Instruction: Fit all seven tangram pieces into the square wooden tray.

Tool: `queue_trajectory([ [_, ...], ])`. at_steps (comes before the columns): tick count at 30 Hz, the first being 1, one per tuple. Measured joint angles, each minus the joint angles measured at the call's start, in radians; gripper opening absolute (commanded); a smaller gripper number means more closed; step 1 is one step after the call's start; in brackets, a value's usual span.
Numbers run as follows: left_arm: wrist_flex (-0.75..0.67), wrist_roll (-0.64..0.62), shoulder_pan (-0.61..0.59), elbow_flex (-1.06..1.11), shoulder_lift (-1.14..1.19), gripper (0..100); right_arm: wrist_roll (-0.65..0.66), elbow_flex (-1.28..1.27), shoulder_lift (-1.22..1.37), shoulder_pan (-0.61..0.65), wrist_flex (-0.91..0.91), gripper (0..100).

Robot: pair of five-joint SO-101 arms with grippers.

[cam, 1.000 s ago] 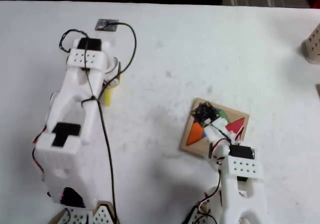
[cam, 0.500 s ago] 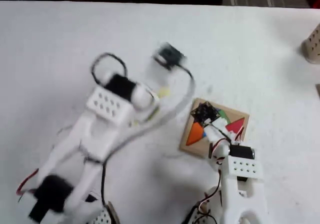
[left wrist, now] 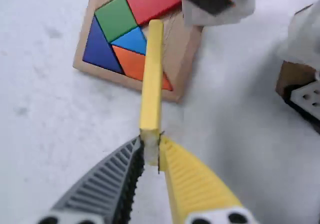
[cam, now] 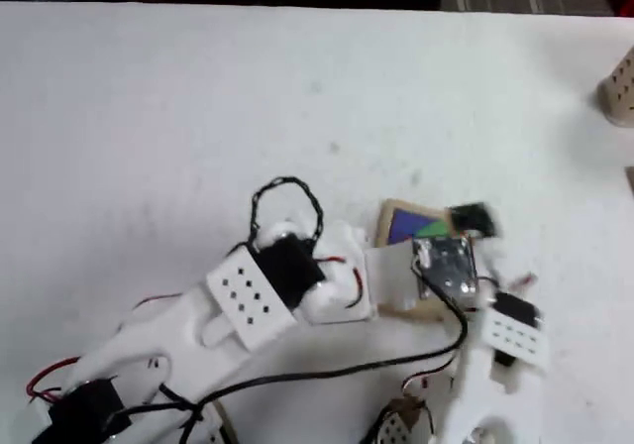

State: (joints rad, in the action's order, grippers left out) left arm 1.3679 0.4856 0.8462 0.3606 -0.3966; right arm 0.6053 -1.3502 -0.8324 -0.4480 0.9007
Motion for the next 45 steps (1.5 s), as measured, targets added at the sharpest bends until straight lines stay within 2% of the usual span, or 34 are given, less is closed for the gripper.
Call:
queue_trajectory([
  [7,-0.052,0.003,0.072,0.000,0.000,2,0.150,-0.002,0.003,-0.617,-0.176,1.7],
  [10,-0.052,0.003,0.101,0.000,0.000,2,0.206,-0.008,0.003,-0.796,-0.282,1.7],
  [12,-0.068,0.003,0.114,0.000,0.000,2,0.230,-0.035,0.003,-0.852,-0.344,1.7],
  [17,-0.112,0.003,0.121,-0.003,0.081,2,0.276,-0.137,0.003,-0.872,-0.491,1.7],
  [22,-0.115,0.003,0.149,-0.149,0.292,2,0.281,-0.161,0.003,-0.872,-0.592,1.7],
  [28,-0.014,0.077,0.172,-0.382,0.594,2,0.281,-0.161,0.003,-0.873,-0.606,1.7],
  [36,-0.009,-0.183,0.270,-0.701,0.858,2,0.281,-0.166,0.003,-0.875,-0.606,1.7],
  [45,-0.009,-0.358,0.293,-0.888,1.019,2,0.282,-0.186,0.005,-0.875,-0.606,1.7],
])
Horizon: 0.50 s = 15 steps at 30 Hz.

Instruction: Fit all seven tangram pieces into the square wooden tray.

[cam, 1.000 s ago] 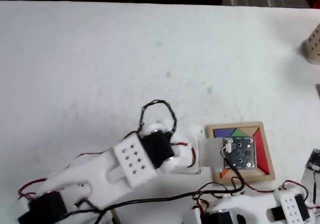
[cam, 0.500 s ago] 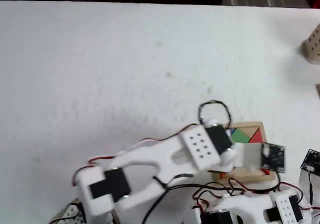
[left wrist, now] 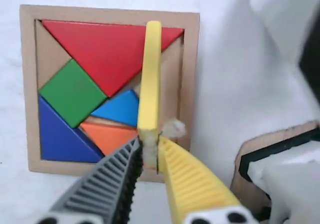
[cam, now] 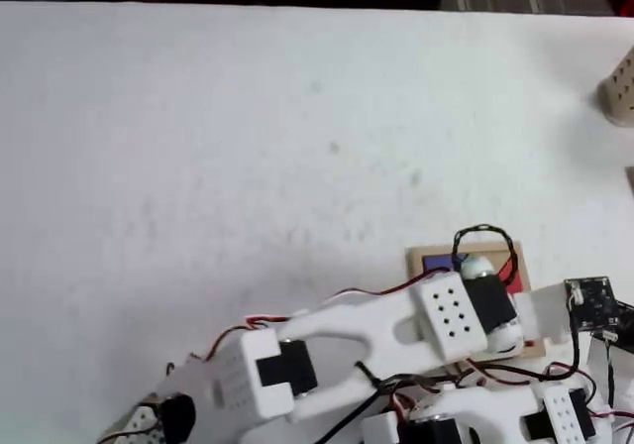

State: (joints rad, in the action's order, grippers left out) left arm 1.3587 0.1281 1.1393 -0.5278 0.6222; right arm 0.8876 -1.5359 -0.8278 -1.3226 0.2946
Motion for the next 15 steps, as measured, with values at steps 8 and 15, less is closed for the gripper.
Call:
queue_trajectory([
  [8,-0.005,-0.029,0.028,-0.100,0.118,2,0.000,0.000,0.000,0.000,0.000,1.7],
  [15,0.018,-0.031,0.028,-0.226,0.206,22,0.000,0.000,0.000,0.000,0.000,1.7],
])
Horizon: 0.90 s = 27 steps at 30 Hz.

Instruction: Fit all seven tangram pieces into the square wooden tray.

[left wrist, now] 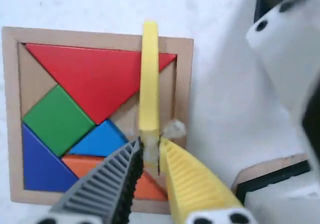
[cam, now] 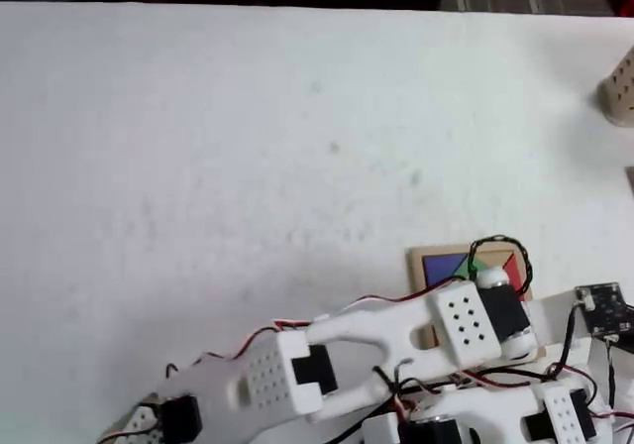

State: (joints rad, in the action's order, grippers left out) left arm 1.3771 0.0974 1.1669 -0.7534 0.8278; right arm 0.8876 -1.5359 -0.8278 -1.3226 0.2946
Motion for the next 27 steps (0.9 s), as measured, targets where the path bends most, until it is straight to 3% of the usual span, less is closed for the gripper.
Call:
queue_trajectory([
  [3,0.071,-0.002,0.000,-0.021,0.014,35,0.000,0.000,0.000,0.000,0.000,1.7],
  [6,0.103,-0.032,0.000,-0.023,0.021,40,0.000,0.000,0.000,0.000,0.000,1.7],
  [10,0.110,-0.080,-0.035,-0.023,0.023,40,0.008,-0.021,0.000,0.000,0.000,1.7],
  [18,0.117,-0.089,-0.107,-0.084,0.028,40,0.155,-0.075,-0.008,0.002,-0.008,1.7],
  [27,0.354,-0.089,-0.123,-0.382,0.028,40,0.161,-0.074,-0.005,0.002,-0.008,1.7],
])
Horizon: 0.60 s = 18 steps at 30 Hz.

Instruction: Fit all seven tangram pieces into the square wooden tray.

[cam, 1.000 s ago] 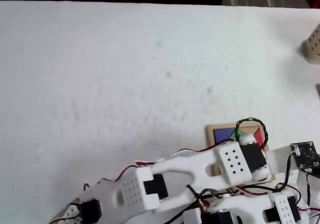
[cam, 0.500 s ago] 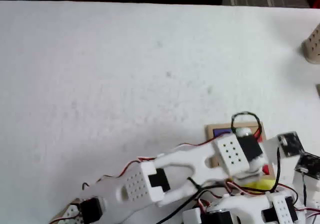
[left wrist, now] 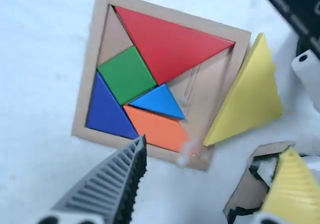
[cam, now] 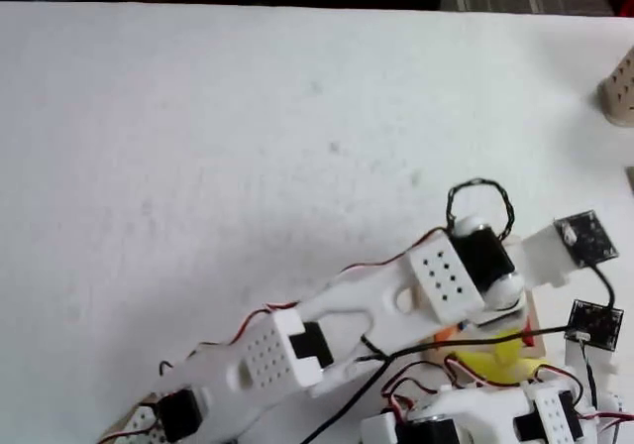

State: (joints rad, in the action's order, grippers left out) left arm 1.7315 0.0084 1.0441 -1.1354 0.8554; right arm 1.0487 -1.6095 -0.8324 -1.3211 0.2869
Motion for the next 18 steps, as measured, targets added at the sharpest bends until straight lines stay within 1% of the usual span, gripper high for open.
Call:
queue_trajectory([
  [2,0.037,0.000,-0.017,-0.068,0.000,40,0.000,0.014,0.002,0.000,0.006,1.7],
  [5,0.048,0.000,-0.078,-0.101,0.000,40,0.000,0.041,0.003,0.000,0.012,1.7],
  [9,0.048,0.000,-0.173,-0.101,0.000,40,-0.041,0.143,0.003,-0.002,0.110,1.7],
  [12,0.048,0.000,-0.227,-0.101,0.000,40,-0.048,0.244,-0.005,-0.002,0.264,1.7],
  [15,0.048,0.000,-0.262,-0.101,0.000,40,-0.046,0.305,-0.084,0.020,0.463,1.7],
  [18,0.048,0.000,-0.284,-0.101,0.000,40,0.023,0.305,-0.210,0.074,0.667,1.7],
])
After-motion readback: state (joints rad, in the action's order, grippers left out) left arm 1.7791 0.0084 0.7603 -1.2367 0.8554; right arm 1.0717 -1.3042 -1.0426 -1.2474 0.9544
